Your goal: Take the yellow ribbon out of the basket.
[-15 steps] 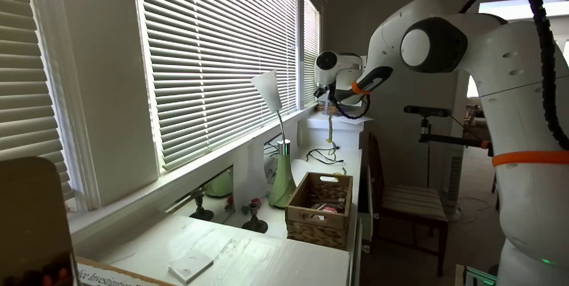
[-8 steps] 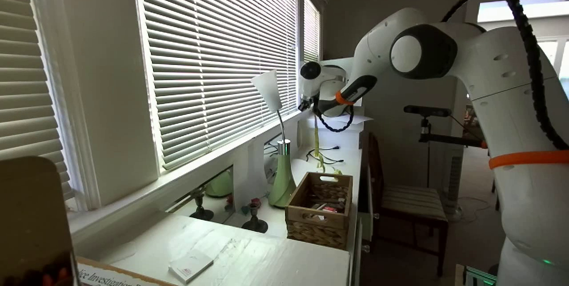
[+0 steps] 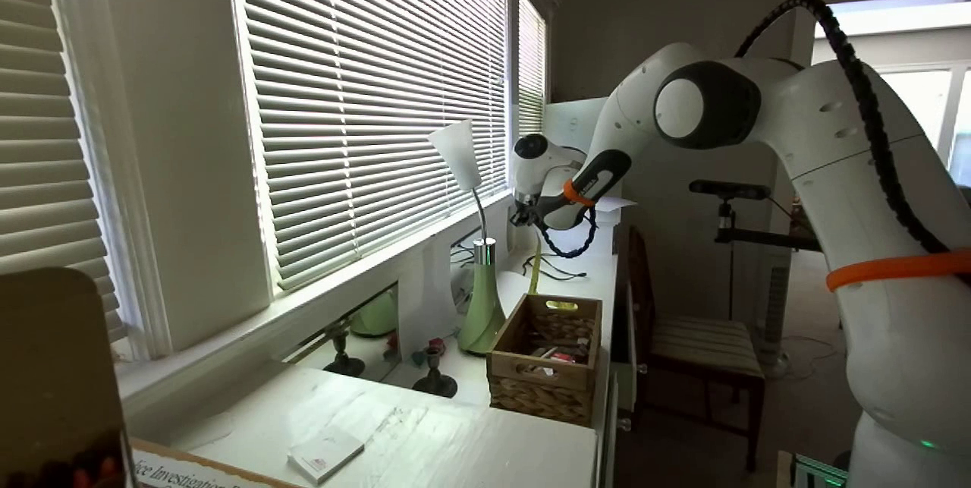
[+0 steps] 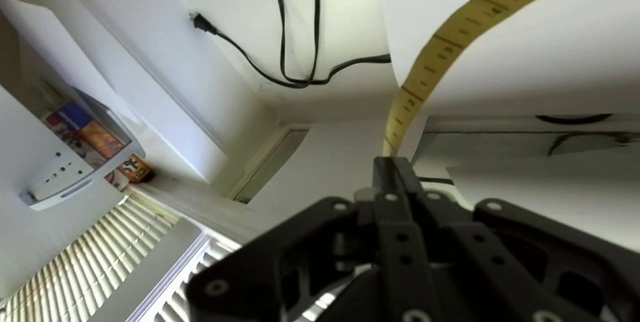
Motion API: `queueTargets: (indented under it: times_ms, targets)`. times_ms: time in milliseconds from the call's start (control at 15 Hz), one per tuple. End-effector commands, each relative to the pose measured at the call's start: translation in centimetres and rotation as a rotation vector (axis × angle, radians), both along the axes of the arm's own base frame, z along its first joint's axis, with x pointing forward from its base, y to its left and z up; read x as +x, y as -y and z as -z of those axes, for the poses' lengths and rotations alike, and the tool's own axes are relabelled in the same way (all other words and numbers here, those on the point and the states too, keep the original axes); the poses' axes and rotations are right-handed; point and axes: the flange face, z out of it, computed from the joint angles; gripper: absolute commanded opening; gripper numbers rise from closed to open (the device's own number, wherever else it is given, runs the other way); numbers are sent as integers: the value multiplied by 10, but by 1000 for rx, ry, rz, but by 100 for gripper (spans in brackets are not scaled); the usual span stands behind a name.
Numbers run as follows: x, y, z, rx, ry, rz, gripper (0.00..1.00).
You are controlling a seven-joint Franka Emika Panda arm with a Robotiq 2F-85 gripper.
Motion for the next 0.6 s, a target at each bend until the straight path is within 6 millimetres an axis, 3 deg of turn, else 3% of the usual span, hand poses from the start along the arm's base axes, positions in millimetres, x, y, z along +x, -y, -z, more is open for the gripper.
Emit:
queueTargets:
  times_ms: [0,533]
  targets:
    - [-2,4,23,80,2,-4,0]
    - [-14,20,53,242,-19,18,0]
